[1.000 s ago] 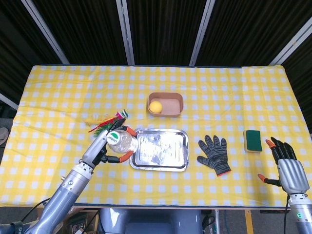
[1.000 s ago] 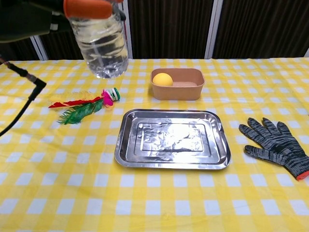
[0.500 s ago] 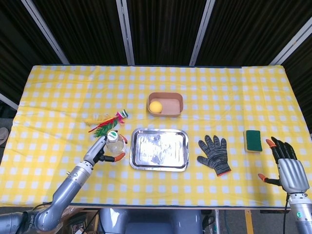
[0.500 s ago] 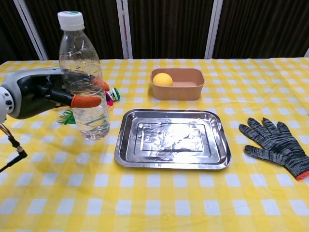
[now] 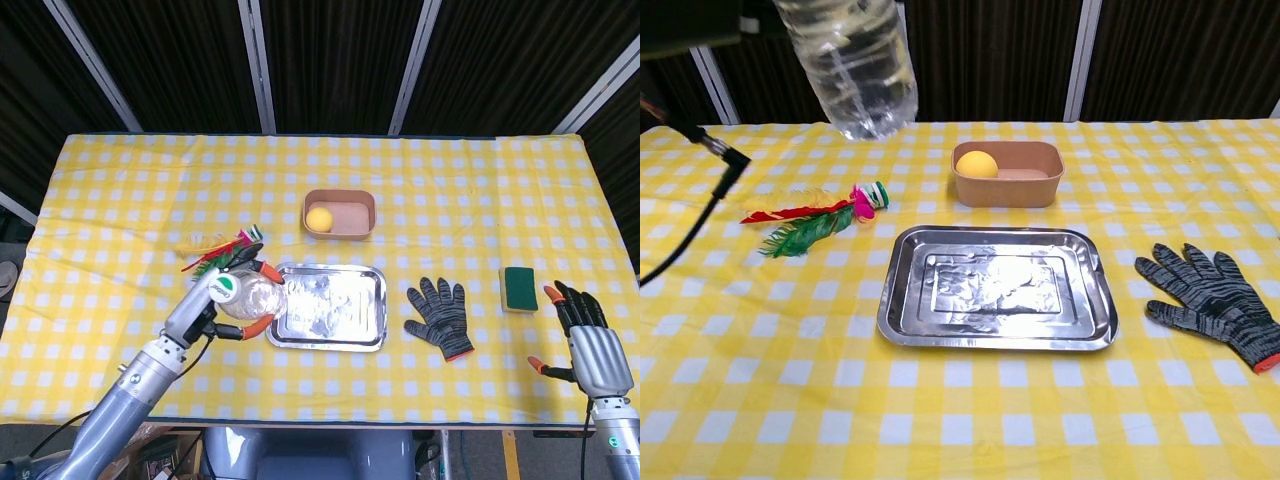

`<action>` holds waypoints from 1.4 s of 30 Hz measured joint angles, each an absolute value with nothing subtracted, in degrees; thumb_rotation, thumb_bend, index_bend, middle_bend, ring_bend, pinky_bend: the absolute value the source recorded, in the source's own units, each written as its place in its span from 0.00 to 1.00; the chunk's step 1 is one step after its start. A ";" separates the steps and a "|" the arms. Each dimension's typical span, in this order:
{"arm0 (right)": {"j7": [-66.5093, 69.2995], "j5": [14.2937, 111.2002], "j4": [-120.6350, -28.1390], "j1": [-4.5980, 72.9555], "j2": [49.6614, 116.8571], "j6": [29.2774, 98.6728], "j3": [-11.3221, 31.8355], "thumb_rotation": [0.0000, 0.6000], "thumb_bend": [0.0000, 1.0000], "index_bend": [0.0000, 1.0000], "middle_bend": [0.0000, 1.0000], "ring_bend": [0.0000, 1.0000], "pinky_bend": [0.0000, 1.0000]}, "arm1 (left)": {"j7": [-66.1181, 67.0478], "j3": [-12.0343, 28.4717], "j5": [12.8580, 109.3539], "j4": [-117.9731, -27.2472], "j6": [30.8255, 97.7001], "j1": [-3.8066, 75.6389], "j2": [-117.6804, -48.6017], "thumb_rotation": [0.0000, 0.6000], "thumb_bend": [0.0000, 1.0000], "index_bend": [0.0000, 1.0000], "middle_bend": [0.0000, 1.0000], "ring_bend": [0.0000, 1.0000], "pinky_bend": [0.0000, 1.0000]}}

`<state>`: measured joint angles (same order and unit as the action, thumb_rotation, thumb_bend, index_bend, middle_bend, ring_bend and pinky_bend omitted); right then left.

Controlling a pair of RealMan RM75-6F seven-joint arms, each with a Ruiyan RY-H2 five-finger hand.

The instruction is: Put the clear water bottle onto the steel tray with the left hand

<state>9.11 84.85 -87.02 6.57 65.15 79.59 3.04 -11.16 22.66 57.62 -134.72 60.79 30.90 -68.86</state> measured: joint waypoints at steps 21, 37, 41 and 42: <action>8.08 83.72 -86.15 7.24 66.01 77.63 3.03 1.00 0.05 0.05 0.00 0.00 0.00 | -21.63 17.60 55.22 -105.95 50.70 35.14 -88.36 1.00 0.46 0.47 0.42 0.00 0.00; 9.41 84.58 -86.25 6.93 65.55 78.44 2.70 1.00 0.05 0.05 0.00 0.00 0.00 | -6.28 17.25 46.15 -110.88 59.06 41.32 -94.21 1.00 0.46 0.47 0.42 0.00 0.00; 8.78 84.88 -86.71 6.86 65.56 78.68 2.55 1.00 0.05 0.05 0.00 0.00 0.00 | -8.25 15.63 49.14 -114.29 61.28 36.38 -87.13 1.00 0.46 0.47 0.42 0.00 0.00; 8.51 84.91 -86.82 6.86 65.59 78.67 2.52 1.00 0.05 0.05 0.00 0.00 0.00 | -9.43 15.26 50.16 -114.77 61.53 35.10 -85.18 1.00 0.46 0.47 0.42 0.00 0.00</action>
